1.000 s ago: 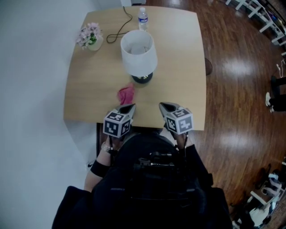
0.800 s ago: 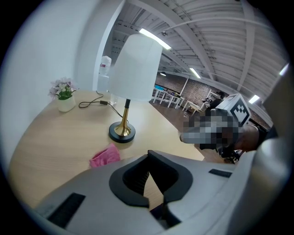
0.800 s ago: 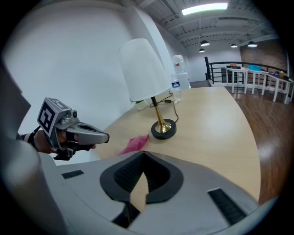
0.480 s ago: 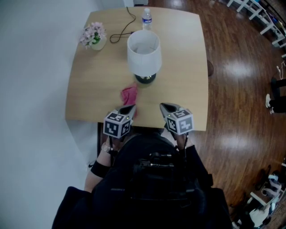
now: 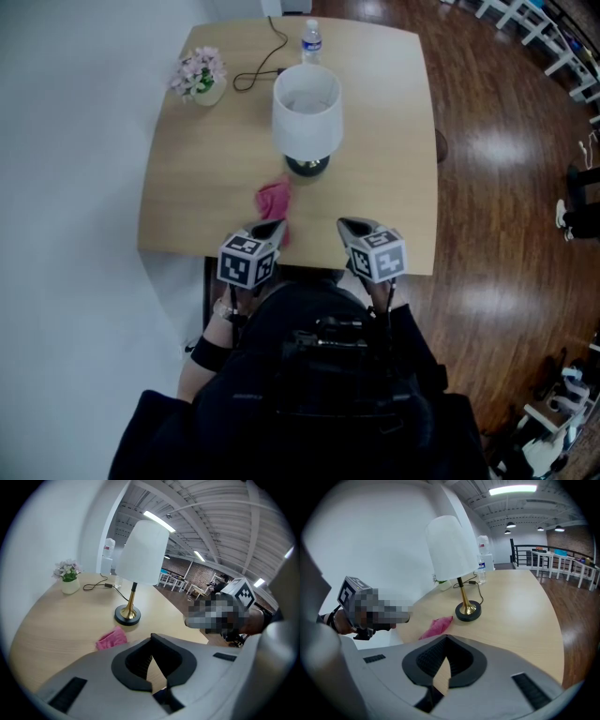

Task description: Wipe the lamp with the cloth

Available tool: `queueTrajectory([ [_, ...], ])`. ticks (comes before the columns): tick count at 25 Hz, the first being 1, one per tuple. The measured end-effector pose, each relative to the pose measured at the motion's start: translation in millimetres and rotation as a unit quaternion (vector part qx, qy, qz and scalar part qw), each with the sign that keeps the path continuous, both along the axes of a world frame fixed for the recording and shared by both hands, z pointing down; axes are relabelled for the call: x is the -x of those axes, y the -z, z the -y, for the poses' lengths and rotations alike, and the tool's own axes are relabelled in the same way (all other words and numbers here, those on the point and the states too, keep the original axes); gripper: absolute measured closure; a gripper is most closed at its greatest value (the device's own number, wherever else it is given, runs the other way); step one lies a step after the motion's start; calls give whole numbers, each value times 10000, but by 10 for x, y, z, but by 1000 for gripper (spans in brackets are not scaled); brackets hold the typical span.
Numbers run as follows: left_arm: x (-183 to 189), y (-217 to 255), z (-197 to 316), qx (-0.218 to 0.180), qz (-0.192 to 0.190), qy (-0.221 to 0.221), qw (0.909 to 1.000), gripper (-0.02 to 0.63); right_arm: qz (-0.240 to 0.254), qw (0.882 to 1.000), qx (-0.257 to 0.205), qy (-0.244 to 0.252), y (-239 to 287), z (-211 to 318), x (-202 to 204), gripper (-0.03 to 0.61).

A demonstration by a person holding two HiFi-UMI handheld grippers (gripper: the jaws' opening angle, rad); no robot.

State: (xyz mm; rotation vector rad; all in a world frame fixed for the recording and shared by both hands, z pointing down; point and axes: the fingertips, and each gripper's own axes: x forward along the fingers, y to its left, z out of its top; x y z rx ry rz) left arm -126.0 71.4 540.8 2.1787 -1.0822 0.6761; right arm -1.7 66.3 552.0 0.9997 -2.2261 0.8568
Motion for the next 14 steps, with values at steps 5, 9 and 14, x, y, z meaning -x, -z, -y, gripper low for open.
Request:
queueTrajectory([
  [5,29,3,6,-7,-13,-5,10000,611,6,10000,4,15,7,-12,35,577],
  [9,33,-1,20,6,-18,-11,10000,611,11,10000,9,14,9,-3,31,577],
  [14,30,4,1,9,-25,-34,10000,611,53,10000,30,-4,8,-26,43,577],
])
